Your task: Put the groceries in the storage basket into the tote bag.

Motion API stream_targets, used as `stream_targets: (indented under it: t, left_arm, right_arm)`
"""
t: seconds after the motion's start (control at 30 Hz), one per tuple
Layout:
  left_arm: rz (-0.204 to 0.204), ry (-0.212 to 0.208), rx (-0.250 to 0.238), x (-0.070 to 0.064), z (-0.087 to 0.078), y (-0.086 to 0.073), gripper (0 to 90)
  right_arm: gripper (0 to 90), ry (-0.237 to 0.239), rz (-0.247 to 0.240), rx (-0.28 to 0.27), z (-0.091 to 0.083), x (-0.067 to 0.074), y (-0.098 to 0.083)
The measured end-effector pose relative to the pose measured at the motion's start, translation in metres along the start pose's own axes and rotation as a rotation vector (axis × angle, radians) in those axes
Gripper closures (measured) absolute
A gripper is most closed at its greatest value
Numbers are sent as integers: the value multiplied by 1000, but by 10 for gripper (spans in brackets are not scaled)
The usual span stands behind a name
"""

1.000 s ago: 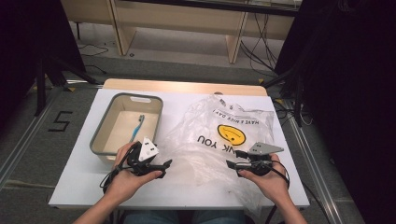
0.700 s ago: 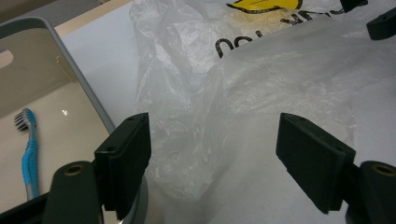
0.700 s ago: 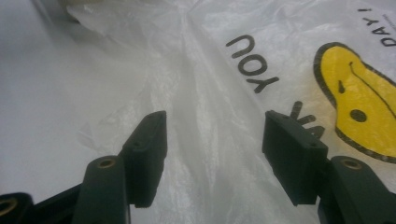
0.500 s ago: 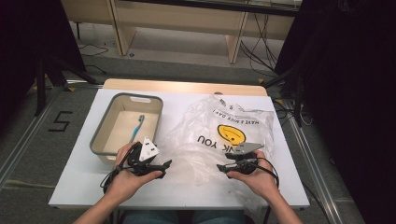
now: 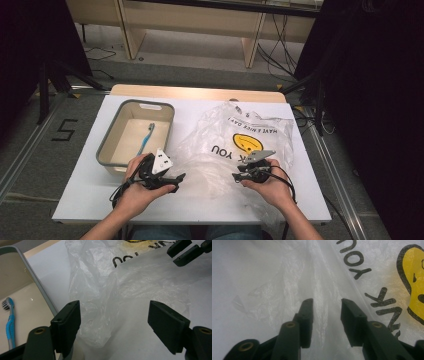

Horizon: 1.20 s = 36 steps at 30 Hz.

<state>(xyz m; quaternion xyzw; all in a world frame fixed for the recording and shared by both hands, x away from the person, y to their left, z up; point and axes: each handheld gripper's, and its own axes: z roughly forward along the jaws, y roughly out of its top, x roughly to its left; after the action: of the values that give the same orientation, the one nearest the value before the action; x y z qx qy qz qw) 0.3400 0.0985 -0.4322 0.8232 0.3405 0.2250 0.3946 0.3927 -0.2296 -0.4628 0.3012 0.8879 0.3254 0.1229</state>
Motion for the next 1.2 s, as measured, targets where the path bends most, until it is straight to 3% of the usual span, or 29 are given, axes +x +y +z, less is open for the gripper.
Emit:
stream_targets:
  t: [0.3, 0.43, 0.63, 0.8, 0.93, 1.1, 1.2]
  left_arm:
    - [5, -3, 1, -1, 2, -1, 264]
    - [15, -10, 9, -4, 4, -1, 267]
    - [64, -18, -12, -10, 9, 13, 267]
    - [113, -26, -13, -11, 20, 29, 260]
    - [154, -20, -13, -10, 35, 47, 260]
    - [215, -64, 29, -18, 63, 68, 265]
    - [267, -41, 23, -24, 77, 81, 298]
  right_arm:
    - [809, 12, 3, 38, 3, -1, 1]
    - [900, 10, 1, 29, 1, -1, 2]
    - [900, -20, -1, -72, -17, 1, 11]
    - [900, -69, -15, -196, -36, 1, 19]
    - [900, -104, -17, -286, -48, 3, 25]
    - [900, -130, -23, -359, -58, 5, 32]
    - [900, -130, -31, -380, -63, 7, 36]
